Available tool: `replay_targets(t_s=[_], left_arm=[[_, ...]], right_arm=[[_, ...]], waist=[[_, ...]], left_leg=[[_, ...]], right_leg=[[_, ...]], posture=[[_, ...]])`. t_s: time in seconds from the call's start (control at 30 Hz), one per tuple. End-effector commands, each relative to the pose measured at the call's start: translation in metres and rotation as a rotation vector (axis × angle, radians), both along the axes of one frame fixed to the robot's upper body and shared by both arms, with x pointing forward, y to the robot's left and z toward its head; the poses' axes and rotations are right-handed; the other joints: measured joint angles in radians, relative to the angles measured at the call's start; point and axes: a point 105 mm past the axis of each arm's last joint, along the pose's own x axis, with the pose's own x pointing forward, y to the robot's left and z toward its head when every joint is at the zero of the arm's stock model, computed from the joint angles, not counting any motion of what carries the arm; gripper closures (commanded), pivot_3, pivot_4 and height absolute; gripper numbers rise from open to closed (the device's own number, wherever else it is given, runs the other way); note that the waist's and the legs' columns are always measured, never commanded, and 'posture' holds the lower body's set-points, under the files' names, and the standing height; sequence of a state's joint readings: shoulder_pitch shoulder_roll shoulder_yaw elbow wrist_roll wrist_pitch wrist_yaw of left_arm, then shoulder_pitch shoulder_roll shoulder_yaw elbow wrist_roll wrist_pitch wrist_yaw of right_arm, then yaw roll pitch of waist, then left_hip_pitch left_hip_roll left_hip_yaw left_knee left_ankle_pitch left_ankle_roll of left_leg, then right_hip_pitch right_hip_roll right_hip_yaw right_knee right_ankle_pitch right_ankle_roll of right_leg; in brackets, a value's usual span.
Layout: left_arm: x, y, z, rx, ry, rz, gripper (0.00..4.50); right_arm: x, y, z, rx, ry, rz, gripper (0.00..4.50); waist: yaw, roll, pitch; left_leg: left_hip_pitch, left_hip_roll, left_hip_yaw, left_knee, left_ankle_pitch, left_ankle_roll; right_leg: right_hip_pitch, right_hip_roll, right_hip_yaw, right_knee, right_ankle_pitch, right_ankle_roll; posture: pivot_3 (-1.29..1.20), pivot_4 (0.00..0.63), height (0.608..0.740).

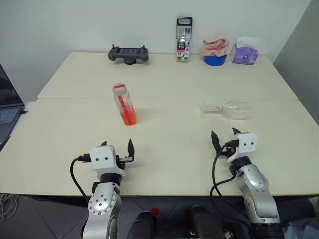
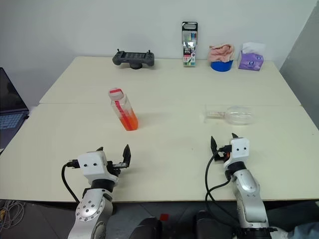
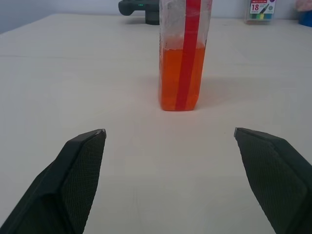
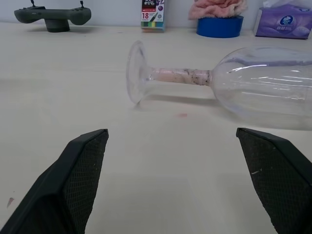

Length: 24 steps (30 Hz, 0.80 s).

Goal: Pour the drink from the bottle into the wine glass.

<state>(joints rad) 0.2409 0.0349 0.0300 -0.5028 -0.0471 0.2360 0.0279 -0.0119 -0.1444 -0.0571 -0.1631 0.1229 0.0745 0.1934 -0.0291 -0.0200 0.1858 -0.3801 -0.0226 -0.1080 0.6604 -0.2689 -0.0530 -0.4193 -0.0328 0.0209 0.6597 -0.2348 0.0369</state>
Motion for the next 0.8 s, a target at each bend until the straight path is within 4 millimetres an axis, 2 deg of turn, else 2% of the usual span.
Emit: replay_targets(t_s=[0.03, 0.47, 0.57, 0.67, 0.8], left_arm=[[0.000, -0.005, 0.019, 0.030, -0.068, -0.017, 0.02], [0.000, -0.003, 0.015, 0.015, -0.071, 0.011, 0.02], [0.006, -0.001, 0.017, 0.026, -0.077, 0.031, 0.02], [0.014, -0.001, 0.021, 0.031, -0.087, 0.041, 0.02], [0.023, 0.000, 0.026, 0.033, -0.097, 0.050, 0.02]], right_arm=[[0.001, -0.003, 0.023, 0.009, -0.091, -0.015, 0.00], [0.001, 0.006, 0.023, -0.036, -0.085, 0.081, 0.00], [0.002, 0.030, 0.032, -0.041, -0.092, 0.254, 0.00], [0.003, 0.059, 0.055, -0.034, -0.121, 0.450, 0.00], [0.009, 0.078, 0.077, -0.028, -0.125, 0.585, 0.00]], waist=[[0.000, 0.000, 0.000], [0.000, 0.000, 0.000], [-0.001, 0.000, 0.000], [-0.001, 0.000, 0.000], [0.000, 0.000, 0.000]], left_leg=[[0.000, 0.000, 0.000, 0.000, 0.000, 0.000], [0.000, 0.000, 0.000, 0.000, 0.000, 0.000], [0.000, 0.000, 0.000, 0.000, 0.000, 0.000], [0.000, 0.000, 0.000, 0.000, 0.000, 0.000], [0.000, 0.000, -0.001, 0.000, 0.000, 0.000]], right_leg=[[0.000, 0.000, 0.000, 0.000, 0.000, 0.000], [0.000, 0.000, 0.000, 0.000, 0.000, 0.000], [0.000, 0.000, 0.000, 0.000, 0.000, 0.000], [0.000, 0.001, 0.000, 0.001, 0.000, 0.000], [0.000, 0.001, -0.001, 0.000, 0.000, 0.000]], posture=[[0.00, 0.150, 0.740], [0.00, 0.150, 0.740], [0.00, 0.150, 0.740], [0.00, 0.150, 0.740], [0.00, 0.150, 0.740]])
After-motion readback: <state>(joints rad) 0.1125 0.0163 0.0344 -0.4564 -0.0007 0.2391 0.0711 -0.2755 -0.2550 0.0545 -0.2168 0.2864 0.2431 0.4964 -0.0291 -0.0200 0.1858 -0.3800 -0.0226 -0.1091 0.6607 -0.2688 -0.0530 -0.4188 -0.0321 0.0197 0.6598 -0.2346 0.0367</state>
